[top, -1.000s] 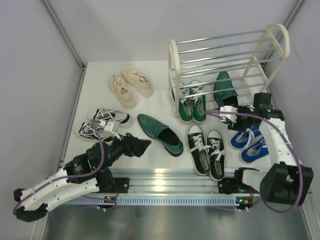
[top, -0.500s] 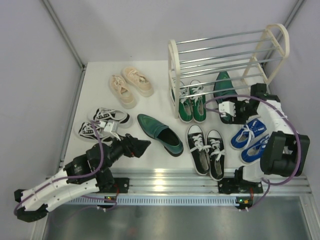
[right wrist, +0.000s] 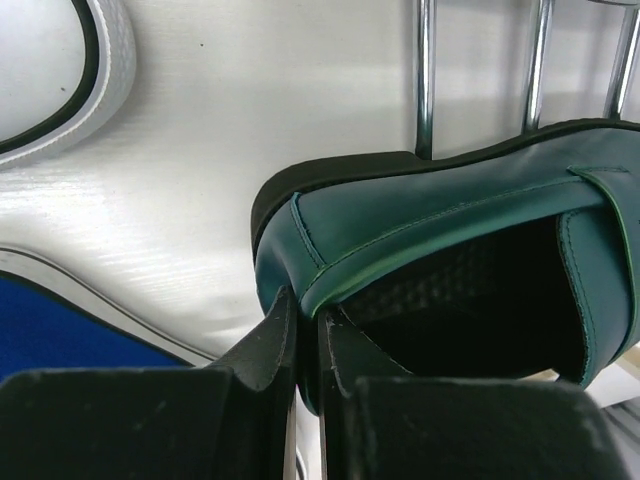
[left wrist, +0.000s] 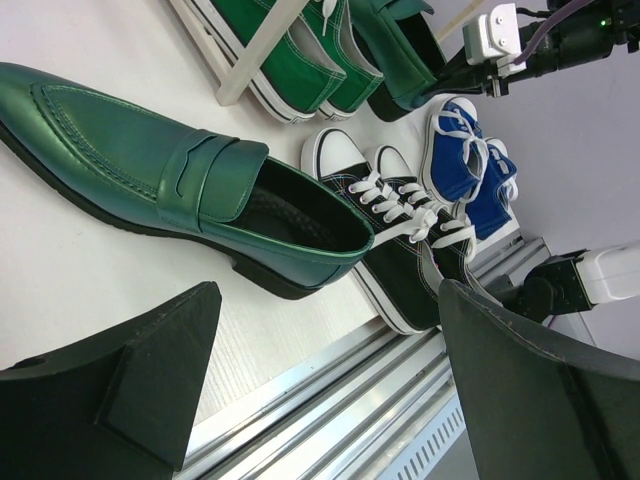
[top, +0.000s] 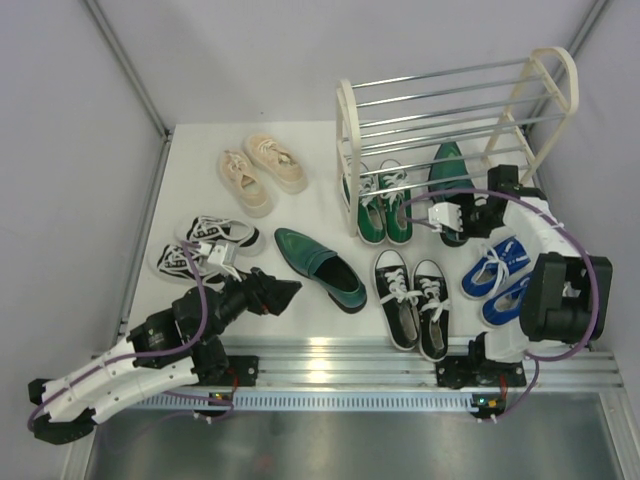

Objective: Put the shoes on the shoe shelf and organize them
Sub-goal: Adjust the shoe at the shoe shelf.

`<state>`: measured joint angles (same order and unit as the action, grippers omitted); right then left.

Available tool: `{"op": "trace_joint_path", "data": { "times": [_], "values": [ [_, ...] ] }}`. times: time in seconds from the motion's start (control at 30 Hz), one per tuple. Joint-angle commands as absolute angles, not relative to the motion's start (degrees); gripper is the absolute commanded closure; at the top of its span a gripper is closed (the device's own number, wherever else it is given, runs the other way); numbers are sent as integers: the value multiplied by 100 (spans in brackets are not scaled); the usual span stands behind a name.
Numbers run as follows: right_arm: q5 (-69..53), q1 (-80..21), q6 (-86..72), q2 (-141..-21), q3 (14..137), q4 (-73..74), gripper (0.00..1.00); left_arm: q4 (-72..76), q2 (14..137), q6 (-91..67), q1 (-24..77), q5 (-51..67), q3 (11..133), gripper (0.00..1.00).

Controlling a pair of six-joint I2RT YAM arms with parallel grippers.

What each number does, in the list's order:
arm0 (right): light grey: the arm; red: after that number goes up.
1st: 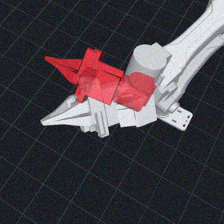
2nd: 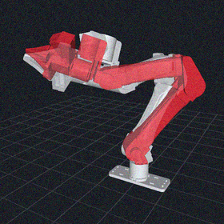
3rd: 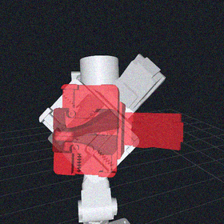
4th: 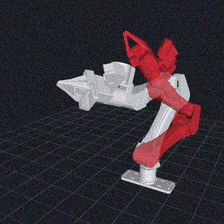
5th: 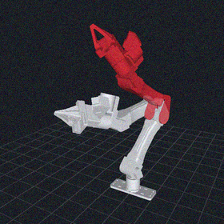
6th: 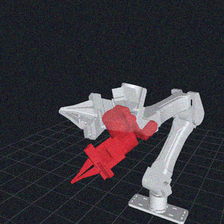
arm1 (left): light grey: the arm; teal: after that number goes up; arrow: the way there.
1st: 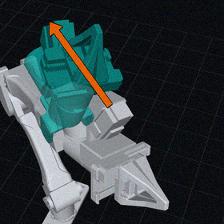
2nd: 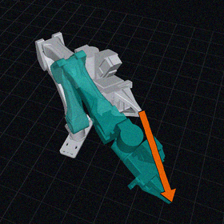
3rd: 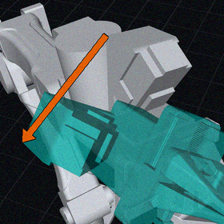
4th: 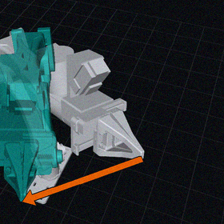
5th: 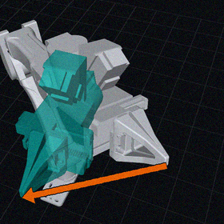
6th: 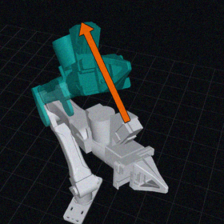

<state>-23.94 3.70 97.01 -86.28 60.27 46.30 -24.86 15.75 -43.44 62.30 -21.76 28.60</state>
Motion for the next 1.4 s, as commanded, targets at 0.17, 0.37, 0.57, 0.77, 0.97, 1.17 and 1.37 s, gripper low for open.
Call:
{"op": "trace_joint_path", "data": {
  "times": [0.17,0.37,0.57,0.77,0.97,1.17,1.37],
  "values": [
    [-2628,88,10213,-8385,6047,3876,100,-2373,1643,-4359,6223,-2241,2883,5],
    [-2619,-193,10169,-8402,6222,3762,100,-2382,1670,-4333,6223,-2224,2927,5],
    [-2602,-255,9914,-8517,6363,3586,100,-2391,1670,-4333,6223,-2215,2936,5],
    [-2689,-343,9923,-8473,6451,3656,100,-2382,1670,-4315,6231,-2215,2962,5],
    [-2821,-404,9993,-8420,6548,3832,100,-2382,1687,-4324,6231,-2224,2962,5],
    [-2778,-457,9976,-8490,6539,3823,100,-2391,1687,-4315,6223,-2197,2971,5],
    [-2532,-466,9660,-8648,6574,3533,92,-2382,1652,-4298,6223,-2197,2988,5]
  ]
}}
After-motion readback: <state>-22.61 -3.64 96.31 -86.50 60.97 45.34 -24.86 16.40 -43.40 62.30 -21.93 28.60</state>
